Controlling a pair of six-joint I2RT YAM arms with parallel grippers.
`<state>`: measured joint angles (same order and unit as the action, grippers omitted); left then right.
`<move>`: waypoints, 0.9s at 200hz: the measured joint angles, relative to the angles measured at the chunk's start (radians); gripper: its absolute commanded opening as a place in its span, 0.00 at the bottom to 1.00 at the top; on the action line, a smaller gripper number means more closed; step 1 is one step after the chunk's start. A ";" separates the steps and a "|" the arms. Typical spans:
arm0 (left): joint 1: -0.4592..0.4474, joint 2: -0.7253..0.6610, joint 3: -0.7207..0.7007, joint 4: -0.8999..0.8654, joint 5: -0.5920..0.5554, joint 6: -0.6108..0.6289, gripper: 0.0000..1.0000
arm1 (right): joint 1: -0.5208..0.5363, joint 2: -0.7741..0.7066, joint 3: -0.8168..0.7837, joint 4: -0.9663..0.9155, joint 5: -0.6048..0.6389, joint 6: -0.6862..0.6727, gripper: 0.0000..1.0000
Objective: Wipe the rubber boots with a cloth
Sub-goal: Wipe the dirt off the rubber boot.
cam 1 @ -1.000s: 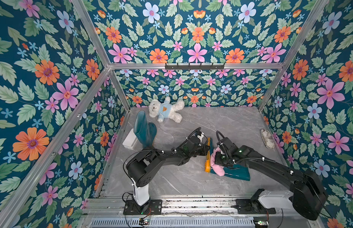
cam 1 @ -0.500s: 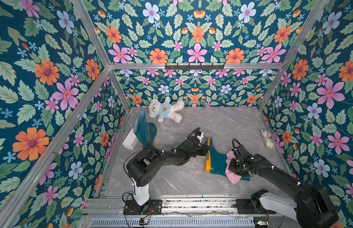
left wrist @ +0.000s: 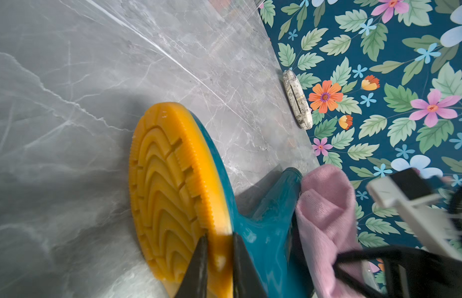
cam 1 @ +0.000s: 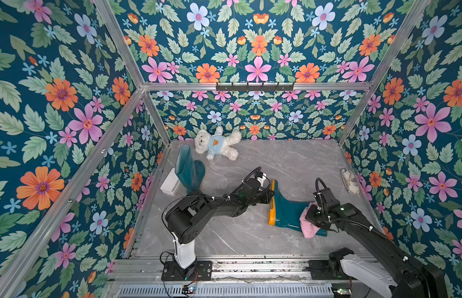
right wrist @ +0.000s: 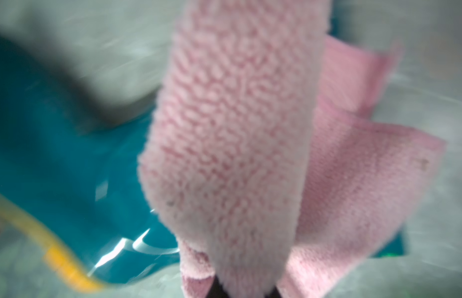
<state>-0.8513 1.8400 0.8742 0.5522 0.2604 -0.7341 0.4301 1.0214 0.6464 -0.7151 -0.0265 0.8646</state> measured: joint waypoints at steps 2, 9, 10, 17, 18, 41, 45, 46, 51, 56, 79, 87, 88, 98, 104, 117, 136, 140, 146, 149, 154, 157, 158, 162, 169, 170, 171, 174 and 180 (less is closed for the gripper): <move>0.000 0.000 0.000 0.000 0.000 0.000 0.08 | 0.013 0.007 0.006 0.003 0.003 0.002 0.00; 0.000 0.000 0.000 0.000 0.000 0.000 0.08 | 0.083 0.050 0.039 0.014 0.003 0.014 0.00; 0.000 0.000 0.000 0.000 0.000 0.000 0.08 | 0.090 0.055 0.043 0.015 0.003 0.016 0.00; 0.000 0.000 0.000 0.000 0.000 0.000 0.08 | 0.153 0.098 0.073 0.026 0.017 0.025 0.00; 0.000 0.000 0.000 0.000 0.000 0.000 0.08 | 0.167 0.109 0.080 0.029 0.021 0.026 0.00; 0.000 0.000 -0.001 0.001 0.001 0.000 0.08 | 0.324 0.260 0.182 0.070 0.039 0.053 0.00; 0.000 0.000 -0.001 0.001 0.001 0.000 0.08 | 0.344 0.284 0.196 0.076 0.040 0.056 0.00; 0.000 0.000 -0.001 0.001 0.001 0.000 0.08 | 0.347 0.288 0.198 0.076 0.041 0.056 0.00; 0.000 0.000 -0.001 0.001 0.001 0.000 0.08 | 0.370 0.317 0.213 0.086 0.051 0.060 0.00; 0.000 0.000 -0.001 0.001 0.002 0.000 0.08 | 0.390 0.343 0.224 0.092 0.064 0.062 0.00; 0.000 -0.001 -0.003 0.002 0.003 0.000 0.08 | 0.420 0.386 0.209 0.116 0.094 0.087 0.00; 0.000 -0.001 -0.005 0.005 0.003 0.000 0.08 | 0.418 0.373 0.178 0.136 0.101 0.102 0.00; 0.000 -0.001 -0.005 0.005 0.003 0.000 0.08 | 0.418 0.370 0.175 0.138 0.101 0.104 0.00; 0.000 -0.001 -0.006 0.008 0.003 0.000 0.08 | 0.398 0.340 0.133 0.164 0.097 0.119 0.00; 0.000 -0.001 -0.007 0.010 0.003 0.000 0.08 | 0.381 0.315 0.104 0.178 0.081 0.129 0.00; 0.000 0.000 -0.007 0.013 0.004 0.000 0.08 | 0.335 0.251 0.037 0.192 0.066 0.151 0.00; 0.000 0.002 -0.007 0.016 0.004 0.000 0.08 | 0.245 0.136 -0.053 0.149 0.062 0.173 0.00; 0.000 0.002 -0.007 0.016 0.004 0.000 0.08 | 0.222 0.113 -0.072 0.129 0.063 0.178 0.00; 0.000 0.003 -0.007 0.018 0.004 0.000 0.08 | 0.187 0.069 -0.101 0.095 0.067 0.184 0.00; 0.000 0.003 -0.007 0.018 0.004 0.000 0.08 | 0.171 0.045 -0.116 0.084 0.066 0.187 0.00; 0.000 0.004 -0.007 0.019 0.004 0.000 0.08 | 0.141 0.007 -0.139 0.071 0.065 0.191 0.00; 0.000 0.004 -0.007 0.019 0.005 0.000 0.08 | 0.122 -0.019 -0.153 0.058 0.064 0.193 0.00; 0.000 0.004 -0.007 0.020 0.005 0.000 0.08 | 0.111 -0.033 -0.160 0.052 0.064 0.195 0.00; 0.000 0.005 -0.007 0.020 0.004 0.000 0.08 | 0.086 -0.066 -0.177 0.041 0.060 0.198 0.00; 0.000 0.005 -0.007 0.021 0.005 0.000 0.08 | 0.038 -0.126 -0.206 0.019 0.058 0.201 0.00; 0.000 0.005 -0.007 0.021 0.005 0.000 0.08 | 0.027 -0.140 -0.212 0.013 0.058 0.202 0.00; 0.000 0.005 -0.007 0.022 0.005 -0.001 0.08 | 0.022 -0.147 -0.216 0.011 0.059 0.202 0.00; 0.000 0.005 -0.008 0.023 0.005 -0.001 0.08 | 0.000 -0.174 -0.228 0.002 0.055 0.203 0.00; 0.000 0.006 -0.008 0.024 0.005 -0.001 0.08 | -0.040 -0.231 -0.253 -0.014 0.046 0.207 0.00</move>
<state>-0.8509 1.8458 0.8665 0.5766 0.2653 -0.7349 0.3897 0.7902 0.3935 -0.7292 0.0193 1.0714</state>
